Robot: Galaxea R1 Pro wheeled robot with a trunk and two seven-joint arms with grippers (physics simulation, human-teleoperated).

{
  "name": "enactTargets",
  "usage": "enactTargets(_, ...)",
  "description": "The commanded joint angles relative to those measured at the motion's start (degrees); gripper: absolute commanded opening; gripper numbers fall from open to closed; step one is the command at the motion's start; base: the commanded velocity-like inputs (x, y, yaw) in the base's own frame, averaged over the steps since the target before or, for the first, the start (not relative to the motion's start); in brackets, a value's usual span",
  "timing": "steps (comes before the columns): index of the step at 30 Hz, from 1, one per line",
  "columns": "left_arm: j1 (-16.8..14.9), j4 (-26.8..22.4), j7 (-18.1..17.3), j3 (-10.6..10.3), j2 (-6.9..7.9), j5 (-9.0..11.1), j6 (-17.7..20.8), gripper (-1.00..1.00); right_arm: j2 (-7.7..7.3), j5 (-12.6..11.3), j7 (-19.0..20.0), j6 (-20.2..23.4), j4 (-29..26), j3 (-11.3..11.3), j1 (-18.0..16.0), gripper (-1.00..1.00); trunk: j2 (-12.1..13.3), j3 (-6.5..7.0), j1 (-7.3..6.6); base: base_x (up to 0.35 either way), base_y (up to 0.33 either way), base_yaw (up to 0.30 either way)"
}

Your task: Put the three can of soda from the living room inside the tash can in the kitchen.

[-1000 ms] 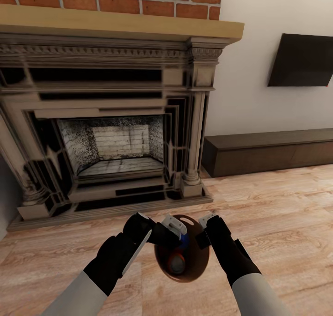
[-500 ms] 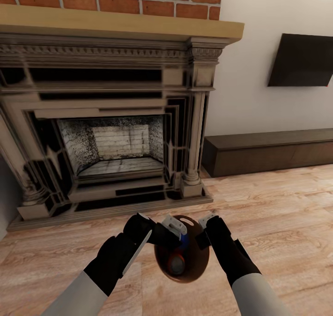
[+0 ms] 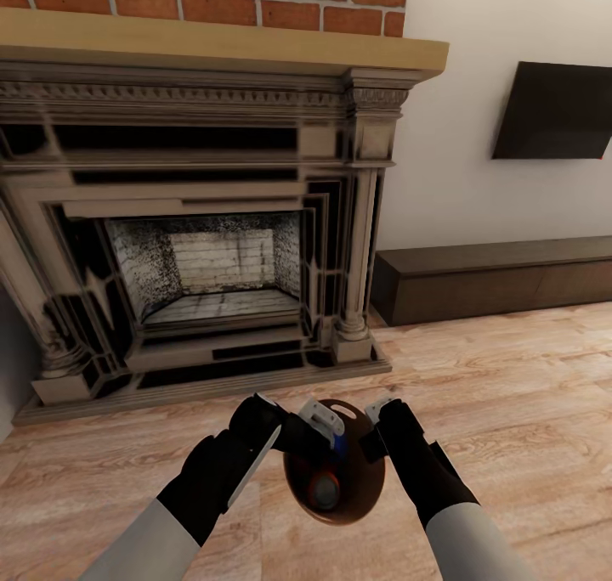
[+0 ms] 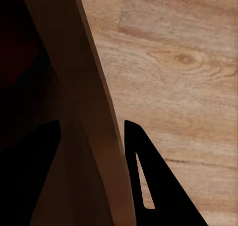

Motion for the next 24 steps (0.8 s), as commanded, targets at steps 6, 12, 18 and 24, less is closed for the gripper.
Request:
enactTargets(6,0.01,0.00,0.14,-0.05,0.02,-0.83,-0.16,1.00,0.02,-3.39,0.30,0.55,-5.52,0.05,-0.01,-1.00,0.00,0.00,0.00,0.000,0.000,0.000)
enactTargets(12,0.01,-0.05,0.14,-0.05,0.02,-0.83,-0.23,1.00,-0.02,-3.39,0.30,0.55,-5.52,0.03,0.00,-1.00,0.00,0.00,0.00,0.000,0.000,0.000)
enactTargets(18,0.01,-0.23,0.07,-0.05,0.12,-0.85,-0.51,1.00,-0.06,-3.39,0.30,0.55,-5.52,-0.03,0.00,-1.00,0.00,0.00,0.00,0.000,0.000,0.000)
enactTargets(24,0.01,-0.69,-0.01,-0.08,0.27,-0.76,-0.65,1.00,-0.06,-3.39,0.30,0.55,-5.52,-0.03,-0.02,-1.00,0.00,0.00,0.00,0.000,0.000,0.000)
